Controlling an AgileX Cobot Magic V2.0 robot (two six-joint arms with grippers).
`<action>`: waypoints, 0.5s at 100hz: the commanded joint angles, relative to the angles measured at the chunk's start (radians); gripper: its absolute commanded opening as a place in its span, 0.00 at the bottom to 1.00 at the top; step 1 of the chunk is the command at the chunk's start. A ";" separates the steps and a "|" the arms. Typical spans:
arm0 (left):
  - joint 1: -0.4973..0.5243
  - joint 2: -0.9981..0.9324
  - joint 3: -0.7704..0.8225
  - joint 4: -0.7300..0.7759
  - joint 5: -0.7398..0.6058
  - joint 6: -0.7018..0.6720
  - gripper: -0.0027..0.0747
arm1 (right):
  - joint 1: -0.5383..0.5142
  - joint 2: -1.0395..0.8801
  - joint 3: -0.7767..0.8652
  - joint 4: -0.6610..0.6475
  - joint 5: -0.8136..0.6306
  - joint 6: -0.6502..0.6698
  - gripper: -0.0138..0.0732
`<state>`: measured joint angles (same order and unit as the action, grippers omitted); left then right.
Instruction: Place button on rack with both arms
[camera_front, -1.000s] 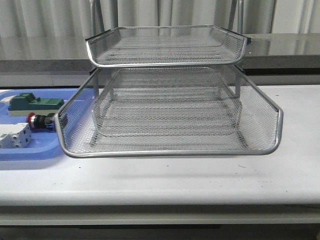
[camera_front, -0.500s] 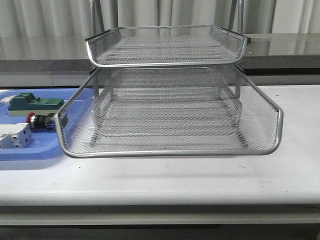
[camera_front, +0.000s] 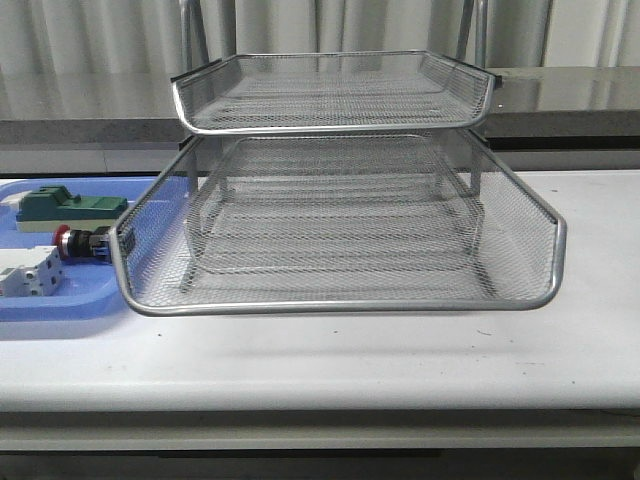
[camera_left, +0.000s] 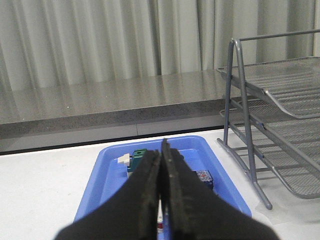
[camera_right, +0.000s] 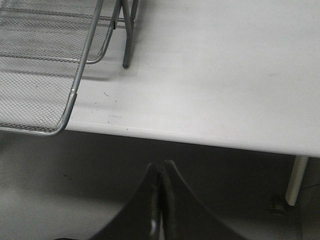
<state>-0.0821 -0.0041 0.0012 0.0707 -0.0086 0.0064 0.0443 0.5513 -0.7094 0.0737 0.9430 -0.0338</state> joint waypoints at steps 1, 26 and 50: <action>0.004 -0.033 0.047 -0.004 -0.088 -0.012 0.01 | -0.004 0.001 -0.036 0.001 -0.057 0.000 0.08; 0.004 -0.033 0.034 -0.059 -0.132 -0.012 0.01 | -0.004 0.001 -0.036 0.001 -0.057 0.000 0.08; 0.004 0.020 -0.090 -0.271 -0.061 -0.012 0.01 | -0.004 0.001 -0.036 0.001 -0.057 0.000 0.08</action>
<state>-0.0821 -0.0041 -0.0156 -0.1355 -0.0326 0.0064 0.0443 0.5497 -0.7094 0.0737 0.9430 -0.0338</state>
